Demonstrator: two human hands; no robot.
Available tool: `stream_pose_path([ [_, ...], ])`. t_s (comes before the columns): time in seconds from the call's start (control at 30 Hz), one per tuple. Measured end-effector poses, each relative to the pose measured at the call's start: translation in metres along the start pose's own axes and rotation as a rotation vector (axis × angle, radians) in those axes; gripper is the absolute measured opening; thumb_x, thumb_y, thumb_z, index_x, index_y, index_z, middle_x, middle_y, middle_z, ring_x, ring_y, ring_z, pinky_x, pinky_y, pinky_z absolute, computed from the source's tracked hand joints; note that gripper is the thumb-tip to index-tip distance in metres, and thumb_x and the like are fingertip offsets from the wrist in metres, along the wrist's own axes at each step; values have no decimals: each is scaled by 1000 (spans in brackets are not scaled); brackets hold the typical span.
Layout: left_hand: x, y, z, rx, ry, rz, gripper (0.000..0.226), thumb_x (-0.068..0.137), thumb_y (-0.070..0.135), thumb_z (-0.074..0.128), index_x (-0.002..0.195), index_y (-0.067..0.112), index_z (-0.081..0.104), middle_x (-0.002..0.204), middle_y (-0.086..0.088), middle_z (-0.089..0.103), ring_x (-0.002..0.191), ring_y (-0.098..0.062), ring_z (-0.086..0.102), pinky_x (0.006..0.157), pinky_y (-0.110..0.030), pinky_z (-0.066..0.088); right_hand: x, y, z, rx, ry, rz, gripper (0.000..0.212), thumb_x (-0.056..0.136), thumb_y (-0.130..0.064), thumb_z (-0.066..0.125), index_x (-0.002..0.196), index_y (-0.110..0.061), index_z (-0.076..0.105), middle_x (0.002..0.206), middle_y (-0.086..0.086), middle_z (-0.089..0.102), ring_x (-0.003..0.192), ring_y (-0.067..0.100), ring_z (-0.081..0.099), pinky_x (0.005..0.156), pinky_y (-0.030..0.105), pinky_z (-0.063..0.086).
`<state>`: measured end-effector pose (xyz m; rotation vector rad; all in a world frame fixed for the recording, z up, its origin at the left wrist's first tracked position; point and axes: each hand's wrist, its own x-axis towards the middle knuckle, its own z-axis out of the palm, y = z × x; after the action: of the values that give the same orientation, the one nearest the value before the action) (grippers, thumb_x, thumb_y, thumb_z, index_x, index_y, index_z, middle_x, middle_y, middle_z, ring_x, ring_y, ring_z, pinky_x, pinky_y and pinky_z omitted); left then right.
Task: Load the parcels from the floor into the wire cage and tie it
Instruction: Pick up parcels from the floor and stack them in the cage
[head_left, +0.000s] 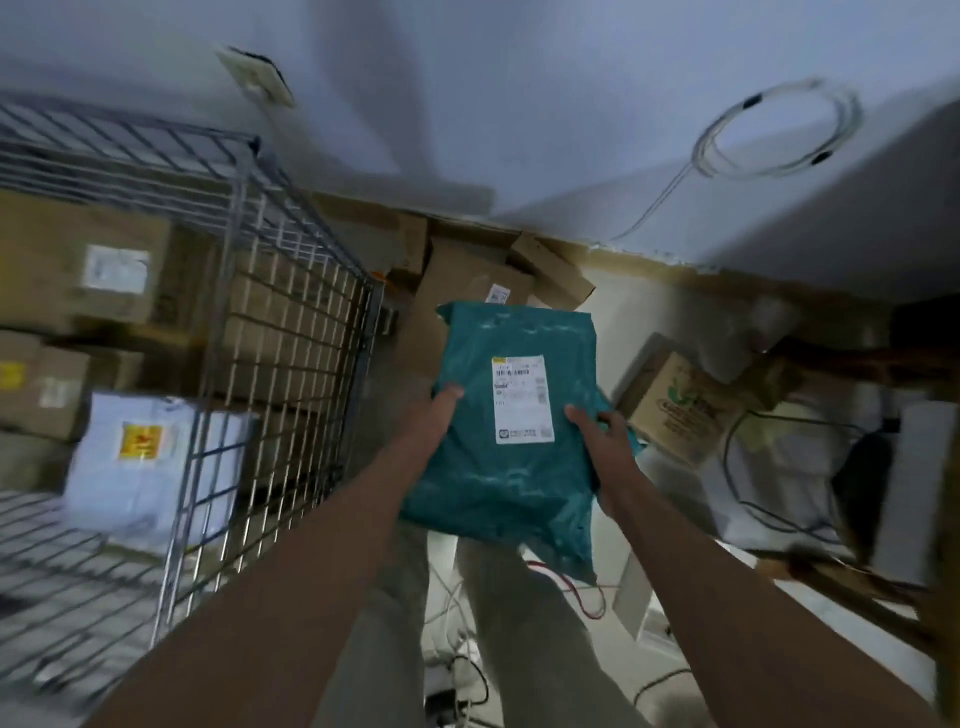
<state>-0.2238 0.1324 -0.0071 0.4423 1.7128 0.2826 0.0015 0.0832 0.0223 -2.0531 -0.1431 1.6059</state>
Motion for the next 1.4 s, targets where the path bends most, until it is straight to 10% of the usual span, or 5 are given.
stream_pose_path([
  [0.3, -134, 98, -87, -54, -100, 202, 57, 78, 63, 70, 111, 18, 60, 121, -9, 66, 107, -27, 67, 96, -47, 55, -169, -99, 7, -69, -5, -255, 63, 78, -38, 84, 126, -19, 48, 116, 13, 68, 93, 31, 72, 67, 38, 61],
  [0.4, -189, 126, -143, -68, -107, 250, 104, 72, 71, 69, 152, 13, 35, 145, -12, 52, 121, -32, 61, 95, -45, 55, -243, -117, 43, -3, 8, -324, 58, 80, -35, 83, 123, -17, 48, 109, 14, 66, 90, 33, 70, 69, 42, 59],
  [0.73, -302, 87, -430, -223, -237, 299, 75, 76, 61, 81, 134, 18, 61, 114, -9, 76, 96, -29, 77, 86, -45, 62, -447, -82, 253, 82, -150, -445, 69, 76, -34, 86, 129, -12, 48, 114, 15, 68, 92, 31, 73, 64, 37, 61],
  [1.1, -201, 9, -594, -264, 49, 61, 40, 88, 41, 78, 115, 15, 64, 96, -7, 78, 84, -28, 76, 64, -37, 60, -349, 1, 457, -82, -414, -31, 82, 59, -42, 94, 128, -14, 61, 109, 14, 75, 93, 37, 75, 81, 56, 61],
  [1.4, 5, 88, -571, -21, -192, -73, 46, 94, 49, 69, 122, 12, 67, 103, -14, 78, 94, -32, 75, 75, -37, 61, -178, -22, 508, 42, -371, 153, 48, 90, -38, 68, 128, -8, 64, 110, 19, 75, 84, 32, 74, 65, 39, 62],
])
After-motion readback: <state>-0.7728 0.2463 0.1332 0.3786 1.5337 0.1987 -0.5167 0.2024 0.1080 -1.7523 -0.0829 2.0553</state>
